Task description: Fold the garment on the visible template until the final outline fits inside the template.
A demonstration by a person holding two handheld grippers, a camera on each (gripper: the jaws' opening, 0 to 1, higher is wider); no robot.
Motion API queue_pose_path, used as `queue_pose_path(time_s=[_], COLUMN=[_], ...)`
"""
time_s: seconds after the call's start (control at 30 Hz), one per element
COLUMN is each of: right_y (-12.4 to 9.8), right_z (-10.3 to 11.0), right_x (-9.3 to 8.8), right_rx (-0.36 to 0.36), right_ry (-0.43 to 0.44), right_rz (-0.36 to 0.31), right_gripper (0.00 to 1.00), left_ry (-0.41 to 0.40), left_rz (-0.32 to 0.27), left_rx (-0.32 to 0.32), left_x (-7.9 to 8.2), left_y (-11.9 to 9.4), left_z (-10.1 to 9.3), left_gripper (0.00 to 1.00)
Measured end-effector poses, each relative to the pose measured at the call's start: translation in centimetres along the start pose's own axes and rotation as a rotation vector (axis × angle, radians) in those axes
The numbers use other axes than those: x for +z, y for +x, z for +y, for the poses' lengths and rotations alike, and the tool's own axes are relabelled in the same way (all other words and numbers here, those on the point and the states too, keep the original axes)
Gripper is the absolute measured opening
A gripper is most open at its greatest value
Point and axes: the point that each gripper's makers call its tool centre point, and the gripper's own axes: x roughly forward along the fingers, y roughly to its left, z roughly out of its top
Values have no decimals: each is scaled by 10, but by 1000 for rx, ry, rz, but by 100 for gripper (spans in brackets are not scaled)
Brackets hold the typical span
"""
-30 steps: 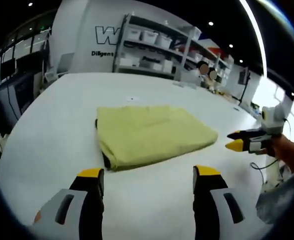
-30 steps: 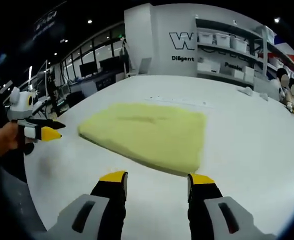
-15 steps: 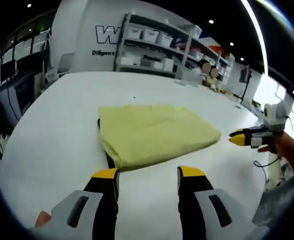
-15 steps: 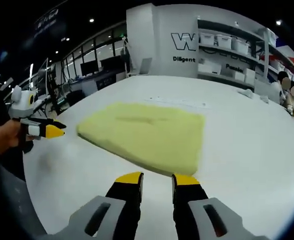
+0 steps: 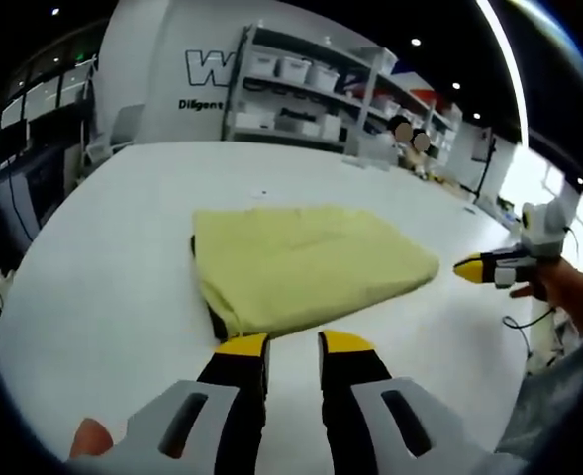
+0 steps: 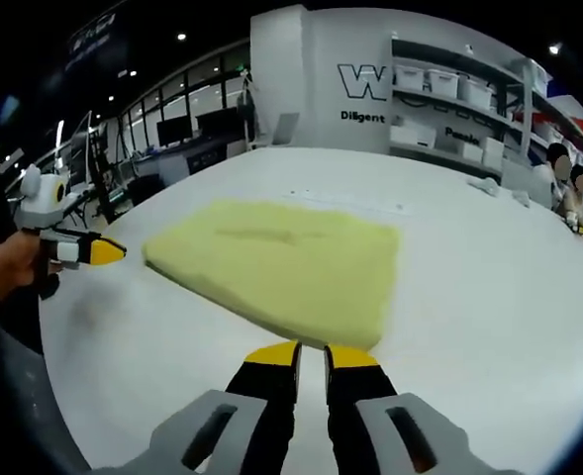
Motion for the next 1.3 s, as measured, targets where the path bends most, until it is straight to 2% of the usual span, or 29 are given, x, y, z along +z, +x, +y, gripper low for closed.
queue_pose_path(time_s=[0.17, 0.23, 0.67, 1.3], right_y=[2, 3, 10, 17], right_z=[-2, -2, -5, -12], right_x=[0, -1, -2, -8], right_rx=[-1, -3, -3, -12], right_ry=[-7, -14, -8, 6], right_rz=[3, 5, 18, 33], right_gripper=[0, 0, 0, 1], left_ry=[2, 4, 8, 0], left_rz=[2, 2, 21, 32], left_rx=[-2, 1, 48, 101], left_x=[0, 0, -4, -5], left_y=[3, 4, 10, 23], left_z=[2, 4, 22, 43], left_gripper=[1, 0, 0, 9])
